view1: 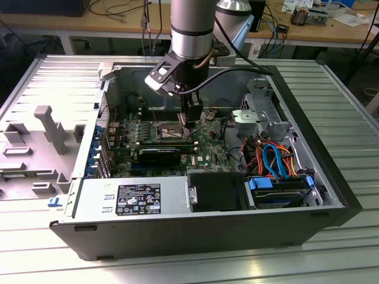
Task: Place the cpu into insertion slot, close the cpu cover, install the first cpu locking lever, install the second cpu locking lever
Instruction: 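Place the cpu into insertion slot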
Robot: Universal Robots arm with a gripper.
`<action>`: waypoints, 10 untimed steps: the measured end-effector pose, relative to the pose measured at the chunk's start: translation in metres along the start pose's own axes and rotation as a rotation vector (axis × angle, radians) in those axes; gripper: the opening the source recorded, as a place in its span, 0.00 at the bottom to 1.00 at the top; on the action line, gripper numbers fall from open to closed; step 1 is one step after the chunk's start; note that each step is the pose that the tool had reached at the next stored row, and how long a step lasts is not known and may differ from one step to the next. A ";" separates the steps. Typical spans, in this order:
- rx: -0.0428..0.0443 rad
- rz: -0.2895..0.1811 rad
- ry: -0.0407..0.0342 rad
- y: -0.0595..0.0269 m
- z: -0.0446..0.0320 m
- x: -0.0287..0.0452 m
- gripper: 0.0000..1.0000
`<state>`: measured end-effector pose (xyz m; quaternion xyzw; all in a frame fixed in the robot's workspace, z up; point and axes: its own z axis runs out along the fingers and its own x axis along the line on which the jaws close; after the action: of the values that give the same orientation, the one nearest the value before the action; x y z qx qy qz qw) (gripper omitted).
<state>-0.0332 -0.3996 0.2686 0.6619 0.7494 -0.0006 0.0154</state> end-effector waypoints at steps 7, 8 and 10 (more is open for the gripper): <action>0.0006 0.024 -0.0004 0.0000 0.0005 0.0000 0.55; 0.0006 0.026 -0.0005 0.0000 0.0006 0.0000 0.55; 0.0007 0.033 -0.0006 0.0000 0.0007 0.0000 0.55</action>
<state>-0.0332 -0.3996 0.2679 0.6741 0.7385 -0.0008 0.0154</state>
